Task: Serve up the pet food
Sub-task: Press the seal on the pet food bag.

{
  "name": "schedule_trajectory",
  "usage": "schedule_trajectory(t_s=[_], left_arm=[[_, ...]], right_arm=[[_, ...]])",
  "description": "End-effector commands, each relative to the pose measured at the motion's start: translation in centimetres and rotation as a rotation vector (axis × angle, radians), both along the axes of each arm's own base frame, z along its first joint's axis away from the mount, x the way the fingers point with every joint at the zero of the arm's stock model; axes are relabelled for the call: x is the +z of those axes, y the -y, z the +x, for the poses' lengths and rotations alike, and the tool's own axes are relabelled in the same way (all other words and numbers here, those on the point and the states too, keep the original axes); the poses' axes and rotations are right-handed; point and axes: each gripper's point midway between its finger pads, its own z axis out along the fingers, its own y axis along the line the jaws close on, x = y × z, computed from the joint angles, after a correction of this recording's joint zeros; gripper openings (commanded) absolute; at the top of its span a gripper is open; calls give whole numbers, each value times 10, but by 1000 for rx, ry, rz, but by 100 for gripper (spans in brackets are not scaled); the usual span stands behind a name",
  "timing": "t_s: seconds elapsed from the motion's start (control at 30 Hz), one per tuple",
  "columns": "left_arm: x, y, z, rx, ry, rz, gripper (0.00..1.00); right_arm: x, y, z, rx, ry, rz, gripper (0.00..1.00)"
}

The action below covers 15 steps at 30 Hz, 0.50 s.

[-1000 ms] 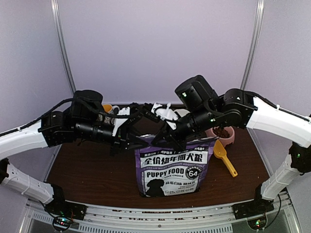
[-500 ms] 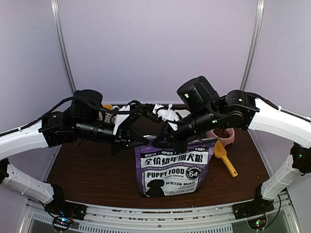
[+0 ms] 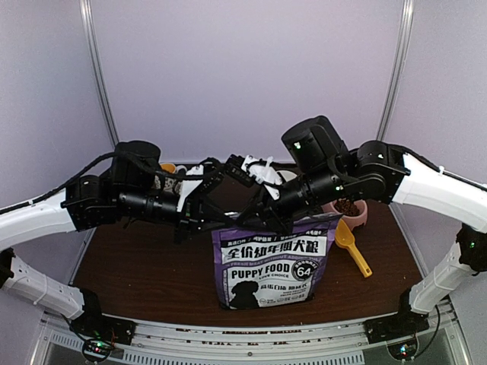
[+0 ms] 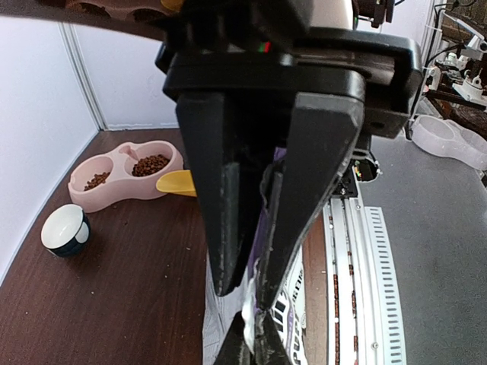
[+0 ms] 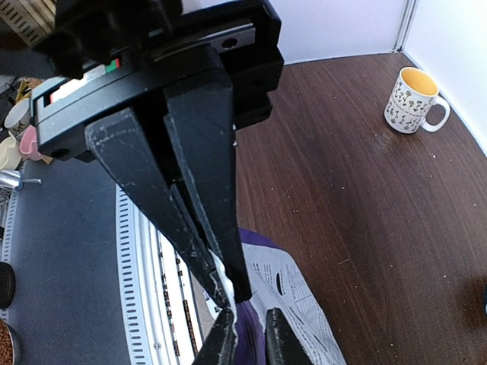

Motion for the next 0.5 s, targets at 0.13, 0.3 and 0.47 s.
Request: schedule_trajectory(t_s=[0.13,0.3,0.47], left_arm=[[15,4,-6,-32,33,-64,0],[17,1,-4,-13,45,-65,0],[21,-3,-3,2,60,-74,0]], right_arm=[[4,-4,2,3,21,11,0],[4,5,7,-33,58,-9,0],[-9,24,18,-100,106,-98,7]])
